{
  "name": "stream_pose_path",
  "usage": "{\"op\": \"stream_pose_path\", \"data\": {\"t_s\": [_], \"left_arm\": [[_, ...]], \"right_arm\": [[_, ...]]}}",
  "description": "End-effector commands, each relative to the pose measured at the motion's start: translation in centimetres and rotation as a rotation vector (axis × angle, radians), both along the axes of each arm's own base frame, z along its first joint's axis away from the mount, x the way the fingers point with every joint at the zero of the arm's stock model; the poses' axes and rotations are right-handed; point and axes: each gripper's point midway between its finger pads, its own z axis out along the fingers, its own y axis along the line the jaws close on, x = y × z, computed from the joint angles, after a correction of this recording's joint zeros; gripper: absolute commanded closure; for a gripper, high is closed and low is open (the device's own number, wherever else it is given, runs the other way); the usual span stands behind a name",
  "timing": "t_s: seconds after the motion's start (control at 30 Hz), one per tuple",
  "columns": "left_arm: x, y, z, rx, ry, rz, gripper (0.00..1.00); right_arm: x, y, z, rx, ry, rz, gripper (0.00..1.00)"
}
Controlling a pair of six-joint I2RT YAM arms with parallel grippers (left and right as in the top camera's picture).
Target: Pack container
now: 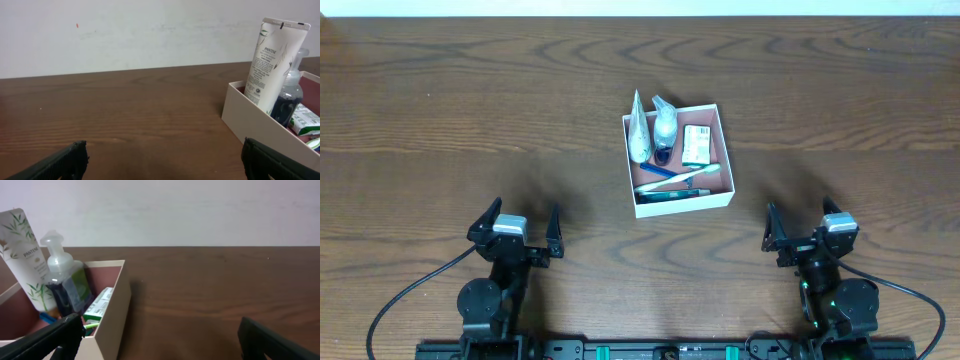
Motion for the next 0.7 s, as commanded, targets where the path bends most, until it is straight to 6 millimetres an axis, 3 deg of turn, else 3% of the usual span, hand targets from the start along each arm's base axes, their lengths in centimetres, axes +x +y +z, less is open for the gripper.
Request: {"op": "stream_pose_path", "data": {"t_s": [0.0,0.67], "left_arm": [[-0.07,-0.13,-1.56,-0.003,0.046,-0.009,0.02],[-0.07,-0.13,-1.56,-0.003,0.046,-0.009,0.02]], "right_arm": [[0.02,-0.35,-0.08,-0.053,-0.007,-0.011,0.01],[0.02,-0.37,-0.07,-0.070,-0.010,-0.011,0.01]]}}
